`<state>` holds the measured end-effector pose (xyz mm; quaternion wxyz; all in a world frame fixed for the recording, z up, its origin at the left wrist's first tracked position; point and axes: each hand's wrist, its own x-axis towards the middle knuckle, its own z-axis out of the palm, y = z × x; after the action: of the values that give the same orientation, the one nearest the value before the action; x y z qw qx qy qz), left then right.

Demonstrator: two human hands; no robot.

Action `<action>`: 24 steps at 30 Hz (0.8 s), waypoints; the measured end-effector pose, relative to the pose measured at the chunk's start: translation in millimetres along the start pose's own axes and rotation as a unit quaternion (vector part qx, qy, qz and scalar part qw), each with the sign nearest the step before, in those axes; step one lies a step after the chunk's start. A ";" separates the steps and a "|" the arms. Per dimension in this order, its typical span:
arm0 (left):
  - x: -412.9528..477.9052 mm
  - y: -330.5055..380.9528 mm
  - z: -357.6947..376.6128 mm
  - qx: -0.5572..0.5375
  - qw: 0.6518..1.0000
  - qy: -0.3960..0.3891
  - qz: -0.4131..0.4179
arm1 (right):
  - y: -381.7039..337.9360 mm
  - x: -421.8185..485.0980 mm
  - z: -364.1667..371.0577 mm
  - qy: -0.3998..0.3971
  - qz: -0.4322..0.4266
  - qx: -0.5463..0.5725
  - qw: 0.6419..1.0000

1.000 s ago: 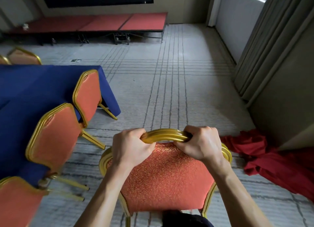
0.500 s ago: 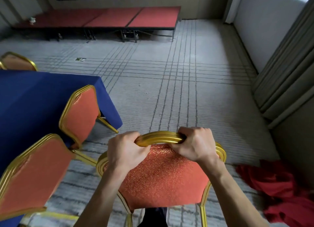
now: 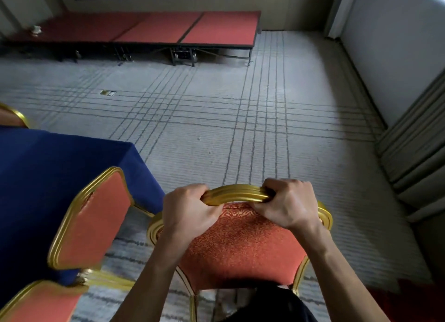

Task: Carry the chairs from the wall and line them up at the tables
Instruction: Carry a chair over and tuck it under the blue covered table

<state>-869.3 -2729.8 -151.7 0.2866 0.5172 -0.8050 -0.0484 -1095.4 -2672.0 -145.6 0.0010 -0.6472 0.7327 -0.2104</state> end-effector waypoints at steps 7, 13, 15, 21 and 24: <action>139.9 -40.0 69.2 -0.012 1.000 0.010 -0.013 | 38.1 153.7 56.2 0.009 -0.018 0.019 1.000; 266.8 -79.7 121.0 0.017 0.996 -0.003 -0.089 | 62.6 310.7 105.6 0.021 -0.056 0.030 0.998; 301.6 -87.6 129.1 0.025 0.995 0.010 -0.099 | 67.0 356.1 115.9 0.032 -0.076 0.045 0.996; 415.0 -133.3 145.2 0.053 0.988 0.053 -0.139 | 58.9 497.3 146.3 0.044 -0.121 0.052 0.990; 462.5 -169.7 163.2 0.052 0.986 0.055 -0.152 | 48.2 565.8 173.6 0.035 -0.141 0.046 0.988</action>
<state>-955.2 -3241.6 -160.5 0.2927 0.6494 -0.7016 -0.0203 -1185.3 -3258.6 -165.5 -0.0245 -0.7358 0.6231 -0.2640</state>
